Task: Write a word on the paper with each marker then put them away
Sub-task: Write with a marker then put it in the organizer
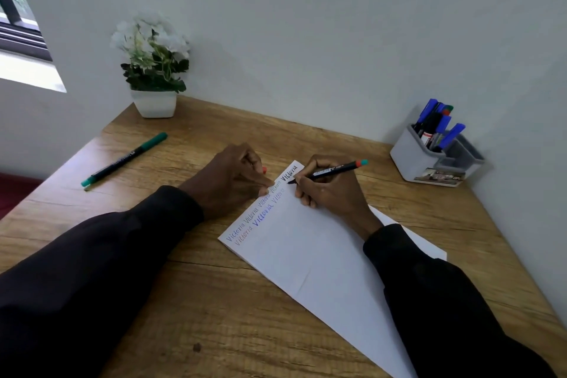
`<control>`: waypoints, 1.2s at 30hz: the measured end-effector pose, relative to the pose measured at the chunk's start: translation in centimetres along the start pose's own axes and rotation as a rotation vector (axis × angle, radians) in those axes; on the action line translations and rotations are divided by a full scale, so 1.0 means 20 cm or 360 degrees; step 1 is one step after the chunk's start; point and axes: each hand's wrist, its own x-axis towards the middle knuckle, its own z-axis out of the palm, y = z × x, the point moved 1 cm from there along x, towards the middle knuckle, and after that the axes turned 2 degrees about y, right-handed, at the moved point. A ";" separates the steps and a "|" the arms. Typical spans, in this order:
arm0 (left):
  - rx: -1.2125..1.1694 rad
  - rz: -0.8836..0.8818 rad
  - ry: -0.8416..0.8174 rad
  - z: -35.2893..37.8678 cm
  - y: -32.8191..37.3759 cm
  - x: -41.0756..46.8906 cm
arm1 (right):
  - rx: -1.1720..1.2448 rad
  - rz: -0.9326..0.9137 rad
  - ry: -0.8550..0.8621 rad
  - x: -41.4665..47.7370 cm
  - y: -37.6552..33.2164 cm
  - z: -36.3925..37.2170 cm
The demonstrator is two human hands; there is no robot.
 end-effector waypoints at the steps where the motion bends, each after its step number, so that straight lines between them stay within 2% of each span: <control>1: -0.0012 -0.0005 0.0003 0.00 0.00 0.00 | -0.0008 -0.0003 0.0001 0.00 0.00 0.00; 25: 0.0010 0.0036 -0.0004 0.02 -0.03 0.01 | -0.0086 0.0031 -0.0061 0.00 -0.04 0.02; 36: 0.0011 0.0060 -0.0022 0.02 -0.04 0.01 | -0.0053 0.0047 0.0008 0.00 -0.04 0.03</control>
